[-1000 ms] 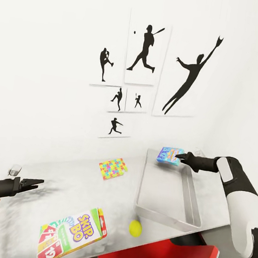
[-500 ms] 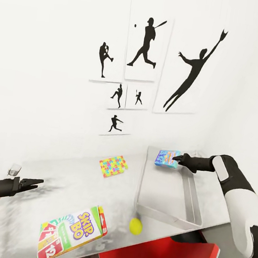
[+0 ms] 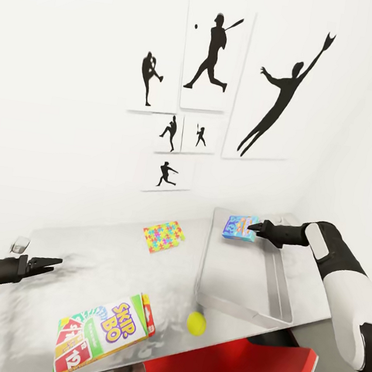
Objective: Put all the toys in the child's room - the three board games (two on the bed and one on the table), the two jigsaw puzzles on the table, and the tennis ball on the table - inside the toy box on the table in the child's room.
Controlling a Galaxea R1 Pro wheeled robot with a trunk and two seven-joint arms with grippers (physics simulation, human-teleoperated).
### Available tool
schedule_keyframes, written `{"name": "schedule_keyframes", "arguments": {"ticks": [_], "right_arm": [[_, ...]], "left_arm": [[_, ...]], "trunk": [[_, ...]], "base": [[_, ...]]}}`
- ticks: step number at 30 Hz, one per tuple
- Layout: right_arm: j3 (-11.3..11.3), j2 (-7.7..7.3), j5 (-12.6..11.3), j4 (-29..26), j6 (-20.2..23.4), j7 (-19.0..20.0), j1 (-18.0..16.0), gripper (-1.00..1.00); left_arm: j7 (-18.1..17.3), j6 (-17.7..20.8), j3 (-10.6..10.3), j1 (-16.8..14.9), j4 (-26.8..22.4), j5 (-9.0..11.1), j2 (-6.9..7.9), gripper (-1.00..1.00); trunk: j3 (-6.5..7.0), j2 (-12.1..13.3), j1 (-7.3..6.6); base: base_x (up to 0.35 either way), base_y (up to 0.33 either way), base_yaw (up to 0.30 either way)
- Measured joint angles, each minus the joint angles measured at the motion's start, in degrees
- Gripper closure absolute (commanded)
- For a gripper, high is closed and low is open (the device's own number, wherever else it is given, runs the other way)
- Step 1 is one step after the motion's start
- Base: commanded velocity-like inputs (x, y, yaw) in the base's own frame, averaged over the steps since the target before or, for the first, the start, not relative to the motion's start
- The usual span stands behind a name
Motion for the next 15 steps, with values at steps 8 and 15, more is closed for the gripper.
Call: {"name": "schedule_keyframes", "arguments": {"ticks": [8, 15], "right_arm": [[1.23, 0.1, 0.04, 0.01, 0.06, 0.15, -0.23, 1.0], [3.08, 0.18, 0.09, 0.09, 0.14, 0.34, -0.79, 1.0]], "left_arm": [[0.0, 0.0, 0.0, 0.0, 0.0, 0.0, 0.03, -1.0], [0.0, 0.0, 0.0, 0.0, 0.0, 0.0, 0.04, -1.0]], "trunk": [[-0.75, 0.0, 0.0], [-1.41, 0.0, 0.0]], "base": [[0.0, 0.0, 0.0], [0.0, 0.0, 0.0]]}}
